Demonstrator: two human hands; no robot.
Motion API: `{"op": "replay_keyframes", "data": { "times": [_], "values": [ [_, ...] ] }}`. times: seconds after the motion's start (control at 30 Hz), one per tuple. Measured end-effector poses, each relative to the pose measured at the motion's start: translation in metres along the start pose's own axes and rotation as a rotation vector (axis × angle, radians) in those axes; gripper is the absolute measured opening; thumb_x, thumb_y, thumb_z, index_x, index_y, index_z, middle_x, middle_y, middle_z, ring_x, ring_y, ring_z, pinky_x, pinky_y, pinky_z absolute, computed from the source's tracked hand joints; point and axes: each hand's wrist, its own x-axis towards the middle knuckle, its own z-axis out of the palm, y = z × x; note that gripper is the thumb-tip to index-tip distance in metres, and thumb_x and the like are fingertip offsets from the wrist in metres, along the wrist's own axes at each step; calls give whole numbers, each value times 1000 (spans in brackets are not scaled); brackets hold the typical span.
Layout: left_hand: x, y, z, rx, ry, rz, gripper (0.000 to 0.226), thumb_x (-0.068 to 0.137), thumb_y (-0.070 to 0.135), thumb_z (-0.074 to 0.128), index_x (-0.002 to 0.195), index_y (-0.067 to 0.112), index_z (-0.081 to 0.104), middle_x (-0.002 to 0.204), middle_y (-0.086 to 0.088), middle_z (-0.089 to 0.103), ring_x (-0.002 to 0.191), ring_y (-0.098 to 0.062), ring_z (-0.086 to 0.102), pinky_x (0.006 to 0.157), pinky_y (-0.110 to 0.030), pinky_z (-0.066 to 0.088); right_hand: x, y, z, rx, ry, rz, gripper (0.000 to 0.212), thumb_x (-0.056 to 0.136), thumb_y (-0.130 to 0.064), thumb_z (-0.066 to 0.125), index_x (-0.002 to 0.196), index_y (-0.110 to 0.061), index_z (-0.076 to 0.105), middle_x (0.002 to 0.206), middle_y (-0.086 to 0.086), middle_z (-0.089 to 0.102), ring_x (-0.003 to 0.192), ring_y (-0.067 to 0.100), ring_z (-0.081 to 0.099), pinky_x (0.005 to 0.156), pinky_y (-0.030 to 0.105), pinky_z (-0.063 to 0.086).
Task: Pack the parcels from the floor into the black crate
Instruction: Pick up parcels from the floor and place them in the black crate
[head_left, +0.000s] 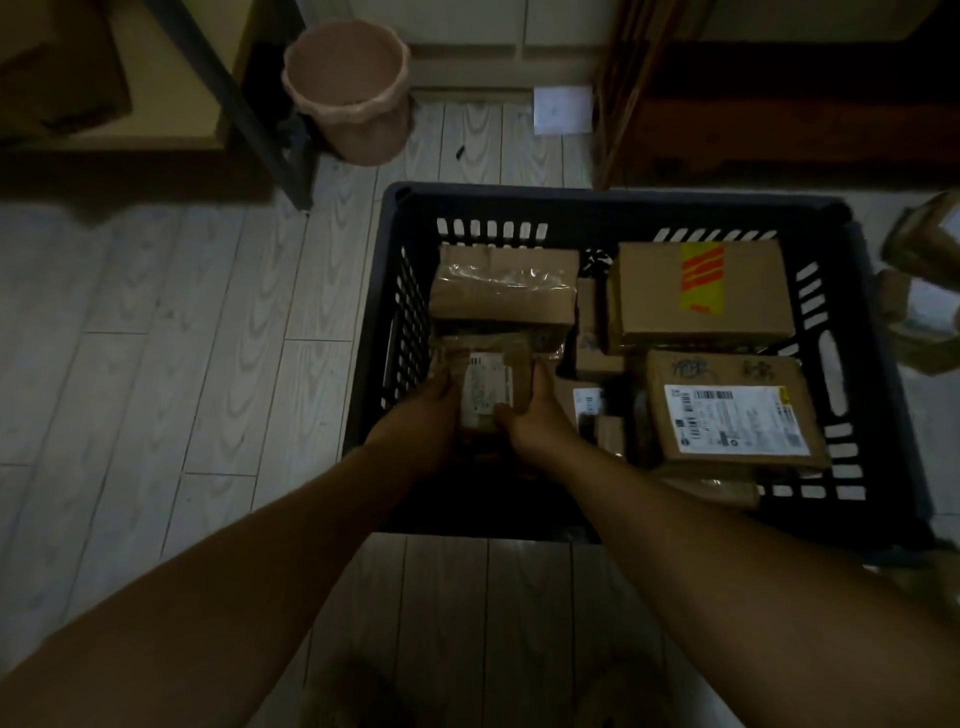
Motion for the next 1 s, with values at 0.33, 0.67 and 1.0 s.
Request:
{"op": "replay_keyframes", "data": {
  "times": [0.33,0.67,1.0],
  "values": [
    [-95,48,-93,-157,-8,9,55,89,32,56,140,21,36,145,-9,34,133,-28,30,111,-42,21,-104,-75,-51,-75,-187,20,63,82,-32,71,137,-24,41,130,-2,57,112,11,57,97,30,46],
    [-300,146,-265,-382,-19,-238,61,90,38,55,142,16,32,147,-16,31,134,-30,28,110,-39,23,-320,-232,-142,-255,-162,-24,50,87,-36,56,135,-27,44,112,-4,58,90,8,54,60,17,38],
    [-404,251,-350,-488,126,30,23,87,26,60,110,29,54,120,2,56,106,-12,51,83,-21,34,-474,-273,-223,-224,80,-115,56,89,-36,58,140,-24,38,115,-10,58,95,7,56,77,20,47]
  ]
}}
